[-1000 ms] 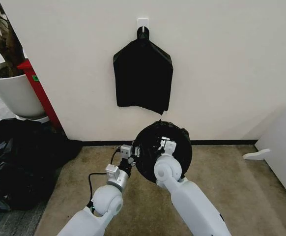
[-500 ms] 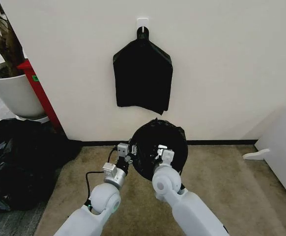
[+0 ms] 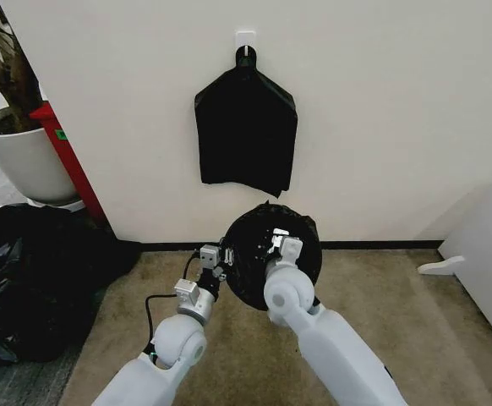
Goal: Place the garbage bag over the trash bin.
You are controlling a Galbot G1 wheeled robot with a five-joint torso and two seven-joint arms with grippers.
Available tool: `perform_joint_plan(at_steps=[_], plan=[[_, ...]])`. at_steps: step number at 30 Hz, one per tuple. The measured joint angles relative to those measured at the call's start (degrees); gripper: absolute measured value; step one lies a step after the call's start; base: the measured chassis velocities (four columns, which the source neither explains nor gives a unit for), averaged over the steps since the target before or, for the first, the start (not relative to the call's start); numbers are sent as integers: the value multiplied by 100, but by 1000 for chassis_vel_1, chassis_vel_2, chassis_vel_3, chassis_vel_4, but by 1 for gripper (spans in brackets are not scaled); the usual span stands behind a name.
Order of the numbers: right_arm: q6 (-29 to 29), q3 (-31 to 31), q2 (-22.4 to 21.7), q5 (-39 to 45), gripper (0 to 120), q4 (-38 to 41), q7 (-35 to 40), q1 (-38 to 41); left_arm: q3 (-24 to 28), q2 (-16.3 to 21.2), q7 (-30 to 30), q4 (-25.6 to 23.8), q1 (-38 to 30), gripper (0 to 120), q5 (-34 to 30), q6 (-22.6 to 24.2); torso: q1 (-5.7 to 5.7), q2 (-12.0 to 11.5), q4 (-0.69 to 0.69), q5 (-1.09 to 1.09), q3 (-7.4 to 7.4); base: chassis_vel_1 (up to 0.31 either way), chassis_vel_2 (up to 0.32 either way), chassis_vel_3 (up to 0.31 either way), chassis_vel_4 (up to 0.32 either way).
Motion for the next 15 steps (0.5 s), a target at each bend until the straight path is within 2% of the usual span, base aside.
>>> perform_joint_plan(at_steps=[8,15], plan=[[11,142,29,1,0,-324,-207,129,156,-1,88,-115,9,2,21,-2,0,0,-1,0,0,0,0,0,0],[-24,-24,-192,342,0,379,157,-154,120,-56,52,86,-49,2,43,-11,0,0,0,-1,0,0,0,0,0]])
